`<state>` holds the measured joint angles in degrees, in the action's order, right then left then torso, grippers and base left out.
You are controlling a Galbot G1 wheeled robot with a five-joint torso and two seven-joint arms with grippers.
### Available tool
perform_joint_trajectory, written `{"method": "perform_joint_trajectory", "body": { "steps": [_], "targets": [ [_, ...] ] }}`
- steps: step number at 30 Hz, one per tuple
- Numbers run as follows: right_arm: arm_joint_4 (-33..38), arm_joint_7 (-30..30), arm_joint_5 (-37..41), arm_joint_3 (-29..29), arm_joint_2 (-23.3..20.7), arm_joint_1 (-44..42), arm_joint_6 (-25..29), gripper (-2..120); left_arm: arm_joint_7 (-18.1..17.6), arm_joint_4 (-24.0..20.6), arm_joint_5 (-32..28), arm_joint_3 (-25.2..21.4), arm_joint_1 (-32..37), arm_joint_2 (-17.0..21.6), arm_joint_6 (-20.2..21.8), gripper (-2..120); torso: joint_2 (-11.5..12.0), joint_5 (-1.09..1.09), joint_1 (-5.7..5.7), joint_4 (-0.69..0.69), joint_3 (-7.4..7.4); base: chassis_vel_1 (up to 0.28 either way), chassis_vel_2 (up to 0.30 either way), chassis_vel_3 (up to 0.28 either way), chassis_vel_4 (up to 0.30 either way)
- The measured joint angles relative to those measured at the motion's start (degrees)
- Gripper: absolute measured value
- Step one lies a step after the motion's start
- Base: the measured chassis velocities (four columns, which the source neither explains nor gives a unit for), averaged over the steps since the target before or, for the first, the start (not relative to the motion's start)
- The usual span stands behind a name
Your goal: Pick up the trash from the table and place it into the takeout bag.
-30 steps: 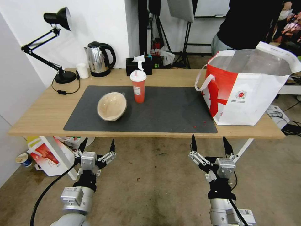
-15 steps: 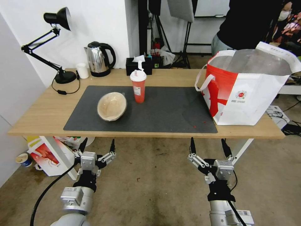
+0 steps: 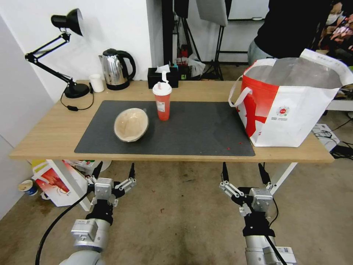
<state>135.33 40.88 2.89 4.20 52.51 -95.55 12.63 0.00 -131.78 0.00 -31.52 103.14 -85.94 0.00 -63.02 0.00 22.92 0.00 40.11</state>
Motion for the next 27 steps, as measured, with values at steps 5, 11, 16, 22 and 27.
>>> {"method": "perform_joint_trajectory", "body": {
  "steps": [5, 11, 16, 22, 27],
  "targets": [
    [2.2, -5.9, 5.2, 1.0, -2.2, 1.2, 0.6, 100, 0.0, 0.0, 0.0, 0.0, 0.0, 0.0, 0.0, 100, 0.0, 0.0, 0.0, -0.01, 0.0, 0.0, 0.0, 0.0, 0.0],
    [0.5, -28.0, 15.4, 2.3, -6.0, 9.5, 9.8, 100, 0.0, 0.0, 0.0, 0.0, 0.0, 0.0, 0.0, 100, 0.0, 0.01, 0.0, 0.0, 0.0, 0.0, 0.0, 0.0, 0.0],
    [-1.5, -37.6, 24.4, 2.8, -9.4, 17.0, 9.5, 100, 0.0, 0.0, 0.0, 0.0, 0.0, 0.0, 0.0, 100, 0.0, 0.01, 0.0, 0.0, 0.0, 0.0, 0.0, 0.0, 0.0],
    [-1.9, -42.2, 32.4, 1.4, -14.2, 24.5, 1.6, 100, 0.0, 0.0, 0.0, 0.0, 0.0, 0.0, 0.0, 100, 0.0, -0.01, 0.0, 0.0, 0.0, 0.0, 0.0, 0.0, 0.0],
    [-3.0, -40.7, 36.8, -4.1, -16.6, 34.1, -2.5, 100, 0.0, 0.0, 0.0, 0.0, 0.0, 0.0, 0.0, 100, 0.0, 0.0, 0.0, 0.01, 0.0, 0.0, 0.0, 0.0, 0.0]
  ]
}}
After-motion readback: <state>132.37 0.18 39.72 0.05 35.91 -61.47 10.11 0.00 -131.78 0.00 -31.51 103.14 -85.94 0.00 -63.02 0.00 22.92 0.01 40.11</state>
